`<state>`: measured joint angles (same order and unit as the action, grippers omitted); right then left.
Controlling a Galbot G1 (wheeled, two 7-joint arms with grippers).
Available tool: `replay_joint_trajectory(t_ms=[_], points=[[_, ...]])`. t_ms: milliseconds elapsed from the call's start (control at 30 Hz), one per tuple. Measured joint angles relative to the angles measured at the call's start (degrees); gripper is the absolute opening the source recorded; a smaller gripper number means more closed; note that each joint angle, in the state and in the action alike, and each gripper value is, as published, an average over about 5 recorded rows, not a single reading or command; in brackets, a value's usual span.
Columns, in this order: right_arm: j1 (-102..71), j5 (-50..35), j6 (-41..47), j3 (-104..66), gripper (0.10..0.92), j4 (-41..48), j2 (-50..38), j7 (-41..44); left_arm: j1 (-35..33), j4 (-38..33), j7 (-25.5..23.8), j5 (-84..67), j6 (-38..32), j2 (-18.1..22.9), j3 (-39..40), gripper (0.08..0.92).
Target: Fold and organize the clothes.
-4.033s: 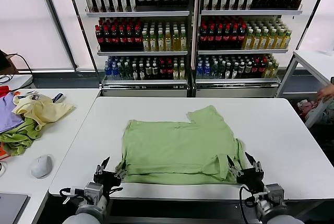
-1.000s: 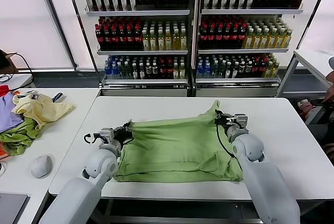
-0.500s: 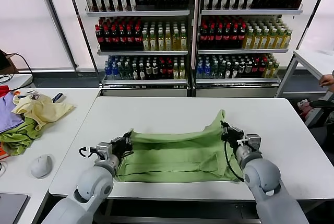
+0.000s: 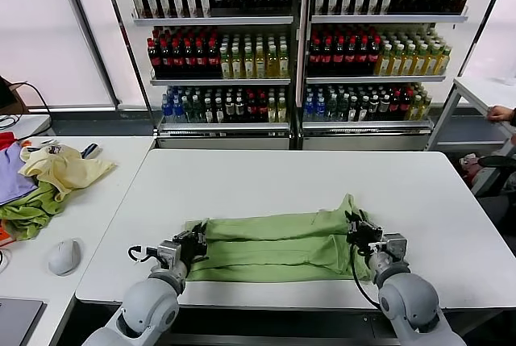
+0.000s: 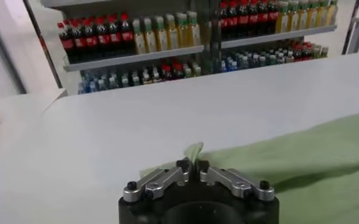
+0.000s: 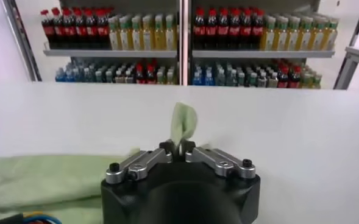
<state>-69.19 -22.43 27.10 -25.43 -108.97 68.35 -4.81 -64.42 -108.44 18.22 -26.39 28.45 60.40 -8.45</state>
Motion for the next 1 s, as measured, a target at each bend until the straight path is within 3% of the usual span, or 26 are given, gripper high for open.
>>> replay_joint_trajectory(t_ms=[467,633,867,1000], points=[[-3.76,3.11,-1.11,-0.77,0.741,-3.15,1.08,0.35,-6.04,-2.92,4.8,7.33,-2.49,5.94,-3.72,0.687],[-4.39,3.51,-1.45,-0.85,0.816,-3.44,1.18,0.42,-7.81,-2.0,6.39,9.04,-3.29,9.07,-4.08,0.8],[-4.55,3.75,-1.74,-0.93,0.823,-3.6,1.1,0.52,-8.32,-0.09,7.71,9.48,-3.37,12.01,-4.83,0.823],[-4.5,3.82,-1.86,-0.94,0.823,-3.6,1.1,0.55,-8.41,0.59,7.78,8.78,-3.48,12.68,-5.14,0.771]])
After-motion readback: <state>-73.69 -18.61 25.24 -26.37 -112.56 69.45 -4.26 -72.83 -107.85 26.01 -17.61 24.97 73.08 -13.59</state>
